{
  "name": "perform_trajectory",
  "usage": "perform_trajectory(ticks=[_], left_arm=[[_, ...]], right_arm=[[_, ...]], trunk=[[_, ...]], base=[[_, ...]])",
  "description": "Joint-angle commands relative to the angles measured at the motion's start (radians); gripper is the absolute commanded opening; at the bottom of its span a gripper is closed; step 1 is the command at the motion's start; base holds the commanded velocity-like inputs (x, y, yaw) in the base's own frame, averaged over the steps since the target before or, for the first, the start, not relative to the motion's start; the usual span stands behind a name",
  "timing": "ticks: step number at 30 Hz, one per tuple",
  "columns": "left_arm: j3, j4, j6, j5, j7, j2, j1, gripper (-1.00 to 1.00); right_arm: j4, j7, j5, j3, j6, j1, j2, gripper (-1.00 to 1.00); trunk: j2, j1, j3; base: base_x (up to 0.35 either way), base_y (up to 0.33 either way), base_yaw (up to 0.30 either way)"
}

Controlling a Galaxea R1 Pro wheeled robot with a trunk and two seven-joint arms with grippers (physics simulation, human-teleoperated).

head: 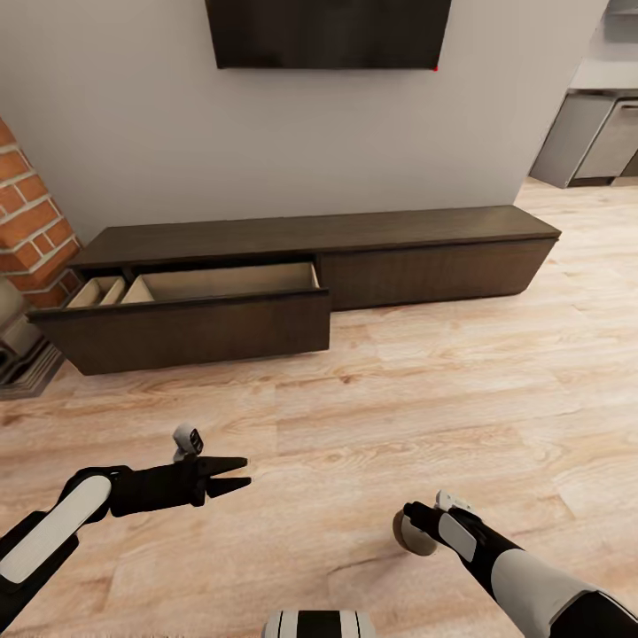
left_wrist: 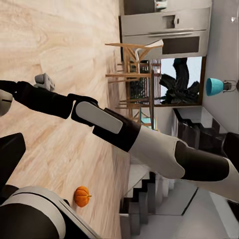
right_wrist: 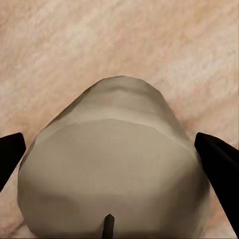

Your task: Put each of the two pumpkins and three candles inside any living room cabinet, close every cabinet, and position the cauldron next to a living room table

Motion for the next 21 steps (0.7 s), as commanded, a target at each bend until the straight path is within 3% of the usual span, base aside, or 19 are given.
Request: perform_trajectory(ticks=[1,14,21], left_arm=[[-0.002,0.001,0.002,0.0,-0.004,0.0,-0.001,1.0],[-0.002,0.001,0.002,0.002,-0.004,0.001,-0.001,1.0],[-0.003,0.001,0.002,0.002,-0.005,0.001,-0.001,1.0]], right_arm=[[-0.004,-0.008,-0.007,0.007,0.004,0.0,-0.001,-1.0],[-0.004,-0.008,-0.007,0.007,-0.019,0.0,-0.001,-1.0],[-0.004,-0.008,-0.007,0.007,-0.021,0.0,0.0,-1.0]], trunk=[[0.0,0.0,-0.002],[0.0,0.0,-0.014],[0.0,0.0,-0.015]], base=[[0.0,0.195,0.214],[0.0,0.189,0.23],[0.0,0.052,0.28]])
